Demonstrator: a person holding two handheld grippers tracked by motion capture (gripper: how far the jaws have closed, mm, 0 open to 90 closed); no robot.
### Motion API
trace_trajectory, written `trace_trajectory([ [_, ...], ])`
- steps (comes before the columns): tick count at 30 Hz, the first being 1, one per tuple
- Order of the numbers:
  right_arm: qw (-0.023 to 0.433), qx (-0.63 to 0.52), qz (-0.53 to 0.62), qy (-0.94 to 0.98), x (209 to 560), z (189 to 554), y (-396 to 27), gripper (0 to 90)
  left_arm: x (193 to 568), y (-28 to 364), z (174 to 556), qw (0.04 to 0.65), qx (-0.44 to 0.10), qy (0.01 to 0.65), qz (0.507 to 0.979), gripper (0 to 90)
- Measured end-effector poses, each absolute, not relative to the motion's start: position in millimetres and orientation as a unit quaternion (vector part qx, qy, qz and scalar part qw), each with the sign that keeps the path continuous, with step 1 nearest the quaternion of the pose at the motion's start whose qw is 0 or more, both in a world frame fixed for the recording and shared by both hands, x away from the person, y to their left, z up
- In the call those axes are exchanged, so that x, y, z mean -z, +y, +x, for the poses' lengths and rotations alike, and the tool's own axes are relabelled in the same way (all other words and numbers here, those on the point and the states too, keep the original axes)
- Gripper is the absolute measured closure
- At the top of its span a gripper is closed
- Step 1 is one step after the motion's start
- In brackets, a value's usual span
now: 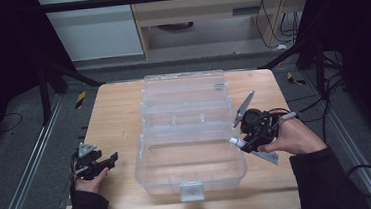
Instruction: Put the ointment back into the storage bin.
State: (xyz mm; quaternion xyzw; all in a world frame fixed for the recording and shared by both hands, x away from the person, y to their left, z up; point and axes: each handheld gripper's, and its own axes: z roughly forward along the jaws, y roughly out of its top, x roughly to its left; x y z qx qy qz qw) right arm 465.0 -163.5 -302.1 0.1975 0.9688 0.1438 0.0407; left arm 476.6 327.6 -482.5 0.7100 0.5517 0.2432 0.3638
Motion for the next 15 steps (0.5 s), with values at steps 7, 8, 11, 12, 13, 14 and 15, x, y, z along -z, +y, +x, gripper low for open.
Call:
trace_trajectory([
  [7, 0.032, -0.137, 0.158, 0.977, 303.1, 470.4, -141.1, 69.9, 482.4, 327.4, 476.5, 0.364, -0.243, 0.551, 0.71, 31.1],
  [8, 0.031, -0.133, 0.152, 0.979, 303.9, 471.0, -137.2, 69.8, 482.4, 327.4, 476.5, 0.365, -0.243, 0.551, 0.71, 31.1],
  [11, 0.031, -0.129, 0.13, 0.983, 306.9, 473.0, -126.2, 69.9, 482.4, 327.5, 476.6, 0.365, -0.243, 0.551, 0.71, 31.1],
  [12, 0.032, -0.127, 0.125, 0.984, 308.1, 473.6, -121.7, 69.8, 482.4, 327.4, 476.6, 0.365, -0.243, 0.551, 0.71, 31.1],
  [13, 0.033, -0.122, 0.111, 0.986, 310.2, 474.4, -114.8, 69.9, 482.3, 327.4, 476.6, 0.365, -0.243, 0.551, 0.71, 31.1],
  [14, 0.033, -0.122, 0.111, 0.986, 310.2, 474.4, -114.8, 69.9, 482.3, 327.4, 476.6, 0.365, -0.243, 0.551, 0.71, 31.1],
  [15, 0.034, -0.117, 0.098, 0.988, 312.9, 474.7, -107.7, 69.9, 482.3, 327.5, 476.6, 0.365, -0.243, 0.551, 0.71, 31.0],
])
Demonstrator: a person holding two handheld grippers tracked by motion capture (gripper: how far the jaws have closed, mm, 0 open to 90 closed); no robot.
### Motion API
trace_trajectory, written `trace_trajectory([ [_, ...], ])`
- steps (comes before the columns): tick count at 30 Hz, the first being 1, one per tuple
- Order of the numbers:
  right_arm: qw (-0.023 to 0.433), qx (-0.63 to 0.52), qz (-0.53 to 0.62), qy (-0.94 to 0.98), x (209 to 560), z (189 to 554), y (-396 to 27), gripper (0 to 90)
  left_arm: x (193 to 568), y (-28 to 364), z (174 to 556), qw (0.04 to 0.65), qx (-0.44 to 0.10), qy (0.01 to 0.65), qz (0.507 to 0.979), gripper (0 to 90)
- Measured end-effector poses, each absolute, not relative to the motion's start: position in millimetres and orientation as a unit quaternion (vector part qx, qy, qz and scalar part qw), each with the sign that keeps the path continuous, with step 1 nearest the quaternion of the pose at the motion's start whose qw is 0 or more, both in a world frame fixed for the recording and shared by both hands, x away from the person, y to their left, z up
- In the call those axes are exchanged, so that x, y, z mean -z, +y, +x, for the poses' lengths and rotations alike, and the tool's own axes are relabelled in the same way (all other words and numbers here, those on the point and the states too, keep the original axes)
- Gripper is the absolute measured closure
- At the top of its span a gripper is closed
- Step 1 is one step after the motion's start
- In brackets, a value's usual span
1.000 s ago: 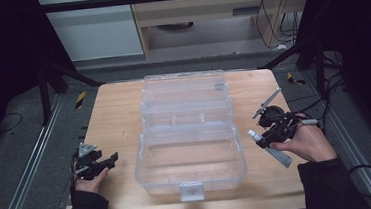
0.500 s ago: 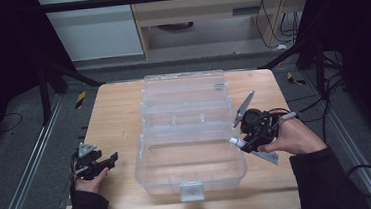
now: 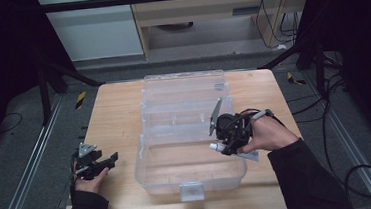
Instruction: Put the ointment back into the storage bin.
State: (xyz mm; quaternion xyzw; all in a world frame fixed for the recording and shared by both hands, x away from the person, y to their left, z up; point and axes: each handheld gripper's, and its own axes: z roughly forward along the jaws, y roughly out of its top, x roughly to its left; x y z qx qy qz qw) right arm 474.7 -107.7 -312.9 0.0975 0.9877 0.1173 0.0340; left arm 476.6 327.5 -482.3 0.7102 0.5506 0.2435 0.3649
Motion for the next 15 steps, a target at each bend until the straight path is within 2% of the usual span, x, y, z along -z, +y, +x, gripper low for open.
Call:
trace_trajectory([
  [15, 0.036, -0.099, 0.043, 0.993, 333.9, 481.5, -73.4, 69.9, 482.1, 327.4, 476.7, 0.366, -0.244, 0.55, 0.71, 31.1],
])
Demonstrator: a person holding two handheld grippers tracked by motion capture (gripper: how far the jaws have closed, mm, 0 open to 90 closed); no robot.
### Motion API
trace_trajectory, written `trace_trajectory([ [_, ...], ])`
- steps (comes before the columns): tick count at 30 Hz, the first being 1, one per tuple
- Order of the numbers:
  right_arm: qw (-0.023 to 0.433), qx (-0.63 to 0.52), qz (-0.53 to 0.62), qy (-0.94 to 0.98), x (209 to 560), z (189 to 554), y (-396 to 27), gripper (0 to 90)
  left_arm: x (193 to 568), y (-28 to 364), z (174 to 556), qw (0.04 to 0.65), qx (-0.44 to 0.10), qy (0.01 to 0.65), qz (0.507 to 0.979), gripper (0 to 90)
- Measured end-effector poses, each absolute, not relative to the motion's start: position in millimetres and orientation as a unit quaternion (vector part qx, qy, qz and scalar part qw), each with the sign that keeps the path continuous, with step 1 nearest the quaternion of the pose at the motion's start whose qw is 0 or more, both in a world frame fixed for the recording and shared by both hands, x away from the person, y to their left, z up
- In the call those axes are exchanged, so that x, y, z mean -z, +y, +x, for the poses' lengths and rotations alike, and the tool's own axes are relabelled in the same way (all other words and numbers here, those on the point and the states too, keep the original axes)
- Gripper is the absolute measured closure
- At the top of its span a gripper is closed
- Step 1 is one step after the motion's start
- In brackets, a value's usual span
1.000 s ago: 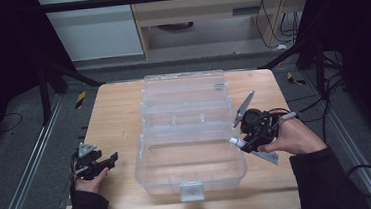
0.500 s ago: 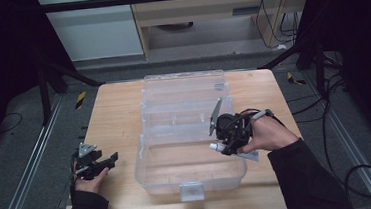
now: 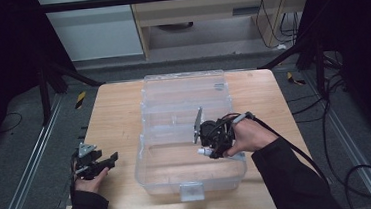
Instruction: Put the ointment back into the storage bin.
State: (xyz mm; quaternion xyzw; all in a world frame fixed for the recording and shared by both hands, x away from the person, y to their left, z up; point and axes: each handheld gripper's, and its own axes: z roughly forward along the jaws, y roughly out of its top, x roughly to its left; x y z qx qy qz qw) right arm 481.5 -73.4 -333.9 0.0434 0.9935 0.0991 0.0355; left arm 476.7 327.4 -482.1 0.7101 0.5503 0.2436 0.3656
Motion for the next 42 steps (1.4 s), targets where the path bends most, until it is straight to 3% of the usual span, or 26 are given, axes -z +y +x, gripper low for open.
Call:
trace_trajectory([
  [42, 0.023, -0.041, -0.01, 0.999, 409.4, 487.9, -50.4, 69.8, 482.4, 327.6, 477.0, 0.365, -0.243, 0.55, 0.711, 31.0],
])
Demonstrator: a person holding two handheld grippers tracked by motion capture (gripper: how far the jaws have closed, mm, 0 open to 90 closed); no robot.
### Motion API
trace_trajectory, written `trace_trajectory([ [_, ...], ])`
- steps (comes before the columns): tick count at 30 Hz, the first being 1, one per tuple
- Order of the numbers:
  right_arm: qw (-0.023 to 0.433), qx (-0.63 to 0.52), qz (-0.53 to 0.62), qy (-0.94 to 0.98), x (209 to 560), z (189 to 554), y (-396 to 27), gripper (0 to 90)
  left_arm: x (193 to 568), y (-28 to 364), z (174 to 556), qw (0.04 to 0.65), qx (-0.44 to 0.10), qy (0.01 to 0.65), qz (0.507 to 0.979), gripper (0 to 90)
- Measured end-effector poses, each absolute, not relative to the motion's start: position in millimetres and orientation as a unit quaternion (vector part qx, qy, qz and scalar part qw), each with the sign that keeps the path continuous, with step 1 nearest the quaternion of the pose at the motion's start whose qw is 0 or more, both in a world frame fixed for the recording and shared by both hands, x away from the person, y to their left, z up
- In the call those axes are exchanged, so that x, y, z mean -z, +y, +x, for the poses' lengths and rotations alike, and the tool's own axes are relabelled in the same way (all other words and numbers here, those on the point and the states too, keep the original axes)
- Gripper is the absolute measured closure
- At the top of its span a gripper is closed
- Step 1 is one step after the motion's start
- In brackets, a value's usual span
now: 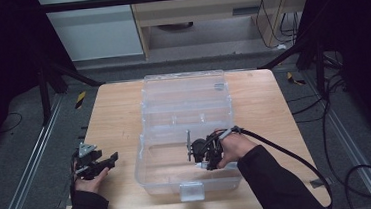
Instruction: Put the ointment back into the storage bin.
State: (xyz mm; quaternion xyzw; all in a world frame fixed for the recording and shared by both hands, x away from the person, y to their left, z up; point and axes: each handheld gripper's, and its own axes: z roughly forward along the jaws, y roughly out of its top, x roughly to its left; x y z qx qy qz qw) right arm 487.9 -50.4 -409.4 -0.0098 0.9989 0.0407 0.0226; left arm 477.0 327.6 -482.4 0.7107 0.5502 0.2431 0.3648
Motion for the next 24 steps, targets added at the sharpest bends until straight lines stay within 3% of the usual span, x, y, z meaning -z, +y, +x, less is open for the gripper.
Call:
trace_trajectory([
  [24, 0.018, -0.033, 0.003, 0.999, 440.3, 488.9, -53.8, 69.7, 482.8, 327.3, 477.2, 0.363, -0.244, 0.55, 0.711, 31.1],
])
